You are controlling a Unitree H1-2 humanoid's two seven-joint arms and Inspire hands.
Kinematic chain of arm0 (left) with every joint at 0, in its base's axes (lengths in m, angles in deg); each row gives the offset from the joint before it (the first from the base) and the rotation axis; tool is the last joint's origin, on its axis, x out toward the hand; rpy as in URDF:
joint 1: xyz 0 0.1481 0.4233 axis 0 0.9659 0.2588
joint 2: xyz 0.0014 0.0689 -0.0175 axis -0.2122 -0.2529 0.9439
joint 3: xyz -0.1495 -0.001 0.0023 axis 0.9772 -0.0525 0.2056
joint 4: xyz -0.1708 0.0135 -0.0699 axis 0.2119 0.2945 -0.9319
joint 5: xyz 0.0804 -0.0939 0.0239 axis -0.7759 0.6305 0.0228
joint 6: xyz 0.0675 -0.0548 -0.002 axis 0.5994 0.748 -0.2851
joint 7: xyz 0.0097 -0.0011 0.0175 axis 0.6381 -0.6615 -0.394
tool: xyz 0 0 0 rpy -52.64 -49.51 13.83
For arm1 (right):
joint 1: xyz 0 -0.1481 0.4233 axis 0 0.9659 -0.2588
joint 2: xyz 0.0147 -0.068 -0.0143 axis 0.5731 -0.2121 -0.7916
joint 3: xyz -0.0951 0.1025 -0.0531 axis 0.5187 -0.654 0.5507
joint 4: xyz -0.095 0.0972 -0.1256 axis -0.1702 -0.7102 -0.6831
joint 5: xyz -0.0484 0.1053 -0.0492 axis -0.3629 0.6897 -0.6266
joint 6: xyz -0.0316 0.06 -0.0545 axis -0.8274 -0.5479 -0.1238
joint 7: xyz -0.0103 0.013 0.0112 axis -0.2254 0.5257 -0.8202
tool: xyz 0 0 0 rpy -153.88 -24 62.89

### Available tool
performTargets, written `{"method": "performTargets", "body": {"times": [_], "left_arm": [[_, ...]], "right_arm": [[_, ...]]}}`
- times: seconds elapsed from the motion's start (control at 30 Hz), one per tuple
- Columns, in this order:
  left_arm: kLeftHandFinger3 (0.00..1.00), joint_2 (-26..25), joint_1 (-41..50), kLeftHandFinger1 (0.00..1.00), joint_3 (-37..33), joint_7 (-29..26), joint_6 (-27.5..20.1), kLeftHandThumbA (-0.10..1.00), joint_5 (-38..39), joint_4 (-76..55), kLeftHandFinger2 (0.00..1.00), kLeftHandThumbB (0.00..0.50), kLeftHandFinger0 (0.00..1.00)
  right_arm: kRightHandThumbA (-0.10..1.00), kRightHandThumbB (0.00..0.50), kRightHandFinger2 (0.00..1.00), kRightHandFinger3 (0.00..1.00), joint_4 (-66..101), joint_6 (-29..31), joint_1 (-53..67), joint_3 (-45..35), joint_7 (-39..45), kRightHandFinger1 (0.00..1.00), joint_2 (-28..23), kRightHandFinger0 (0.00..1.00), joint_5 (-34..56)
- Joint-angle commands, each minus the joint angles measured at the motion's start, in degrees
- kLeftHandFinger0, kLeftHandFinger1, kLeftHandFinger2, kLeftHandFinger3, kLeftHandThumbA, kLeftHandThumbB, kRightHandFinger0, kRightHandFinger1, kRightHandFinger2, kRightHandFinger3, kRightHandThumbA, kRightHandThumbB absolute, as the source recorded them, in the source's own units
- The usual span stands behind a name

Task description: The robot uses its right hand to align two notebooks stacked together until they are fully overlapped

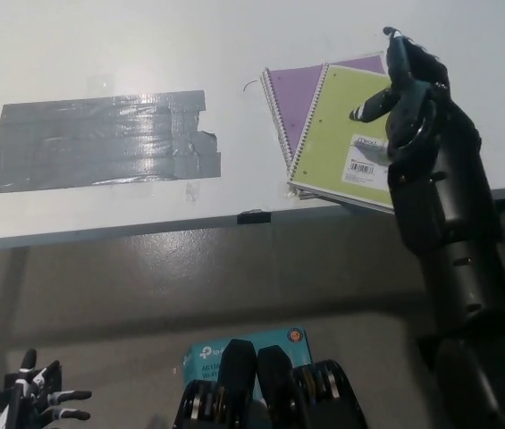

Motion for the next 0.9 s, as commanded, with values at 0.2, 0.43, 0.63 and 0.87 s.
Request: {"method": "performTargets", "body": {"times": [0.2, 0.43, 0.63, 0.87], "left_arm": [[1.00, -0.7, -0.3, 0.45, -1.2, 1.1, 0.3, 1.00, 0.0, -1.7, 0.56, 0.492, 0.41], [1.00, -0.9, 0.0, 0.47, -1.7, 1.1, 0.4, 1.00, 0.3, -2.1, 0.55, 0.467, 0.48], [1.00, -1.4, 1.2, 0.46, -0.9, 0.9, -0.3, 1.00, 0.3, -3.3, 0.56, 0.500, 0.42], [1.00, -1.0, 1.1, 0.43, -0.7, 1.2, -0.7, 1.00, 0.8, -3.1, 0.57, 0.464, 0.33]], "right_arm": [[1.00, 0.485, 1.00, 1.00, -0.3, 0.1, 0.5, 1.4, 0.5, 1.00, -0.2, 1.00, -7.4], [1.00, 0.463, 1.00, 1.00, -0.9, 0.1, 2.1, -0.8, 2.5, 1.00, 2.3, 1.00, -6.7], [1.00, 0.465, 1.00, 1.00, -4.9, 0.1, 3.1, -2.6, 0.5, 1.00, 3.9, 1.00, -7.5], [1.00, 0.389, 1.00, 1.00, -5.7, 0.1, 6.7, -7.8, 0.6, 1.00, 4.8, 1.00, -5.9]]}}
